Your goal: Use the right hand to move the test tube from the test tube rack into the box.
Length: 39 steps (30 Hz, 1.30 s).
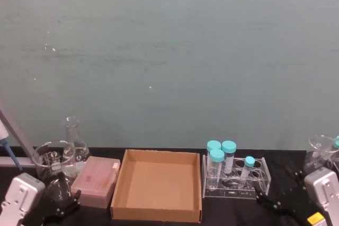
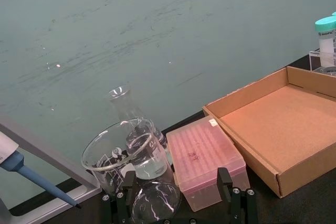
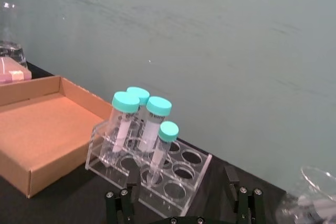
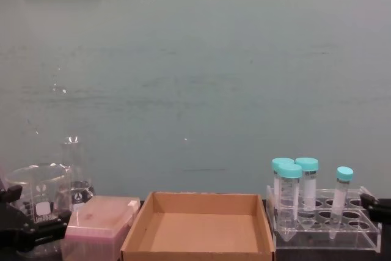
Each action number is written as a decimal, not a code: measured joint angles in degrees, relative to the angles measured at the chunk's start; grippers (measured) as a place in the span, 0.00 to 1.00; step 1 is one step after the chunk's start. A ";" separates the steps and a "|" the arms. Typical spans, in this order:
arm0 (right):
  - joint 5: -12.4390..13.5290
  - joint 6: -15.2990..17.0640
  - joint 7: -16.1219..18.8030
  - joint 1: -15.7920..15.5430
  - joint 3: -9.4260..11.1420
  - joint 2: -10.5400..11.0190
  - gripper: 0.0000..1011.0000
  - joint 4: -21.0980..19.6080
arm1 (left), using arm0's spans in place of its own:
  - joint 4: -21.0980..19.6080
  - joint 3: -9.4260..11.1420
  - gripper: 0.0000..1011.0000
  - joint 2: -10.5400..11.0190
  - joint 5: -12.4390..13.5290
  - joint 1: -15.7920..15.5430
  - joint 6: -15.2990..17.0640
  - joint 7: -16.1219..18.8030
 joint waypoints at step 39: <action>-1.48 1.40 8.39 12.60 1.32 -12.43 0.99 17.89 | 0.00 0.00 0.99 0.00 0.00 0.00 0.00 0.00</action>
